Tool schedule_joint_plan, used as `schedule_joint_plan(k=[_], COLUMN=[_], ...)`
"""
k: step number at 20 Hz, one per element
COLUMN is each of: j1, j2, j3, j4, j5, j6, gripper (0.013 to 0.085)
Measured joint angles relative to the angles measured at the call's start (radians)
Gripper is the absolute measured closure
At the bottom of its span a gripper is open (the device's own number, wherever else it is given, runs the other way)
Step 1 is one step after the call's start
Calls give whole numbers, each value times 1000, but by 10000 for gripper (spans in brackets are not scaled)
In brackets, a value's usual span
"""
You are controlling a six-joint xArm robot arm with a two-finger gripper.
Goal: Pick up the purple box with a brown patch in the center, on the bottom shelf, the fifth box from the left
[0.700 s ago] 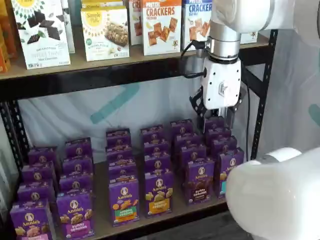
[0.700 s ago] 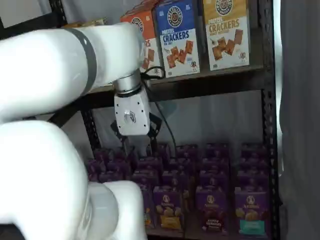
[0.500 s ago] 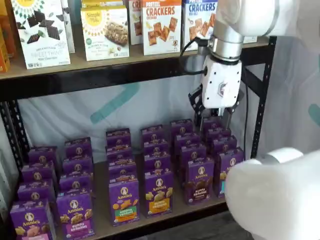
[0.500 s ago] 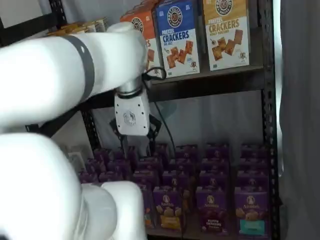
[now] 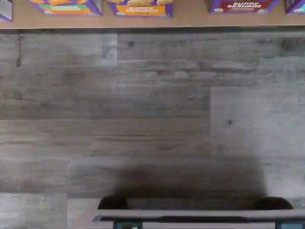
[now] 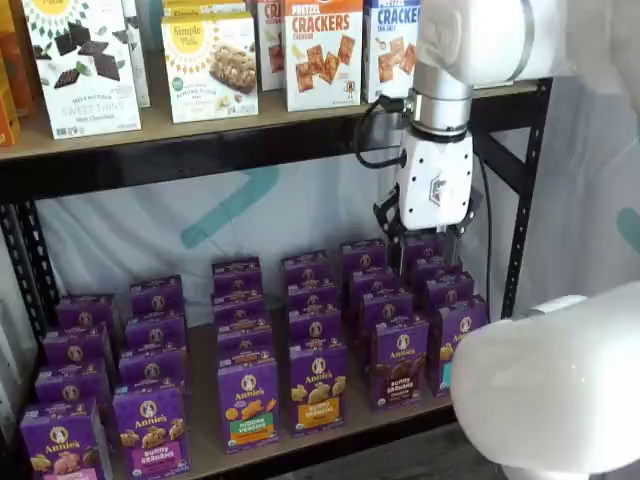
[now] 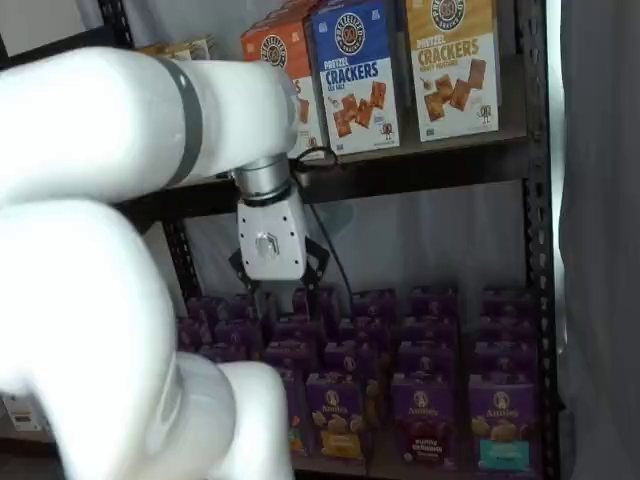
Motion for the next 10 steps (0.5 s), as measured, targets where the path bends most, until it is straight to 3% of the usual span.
schedule_joint_plan(k=[10], j1=[-36], j2=[158], j3=[22], j4=[-18], j5=[-170], j6=[-35], gripper=[130])
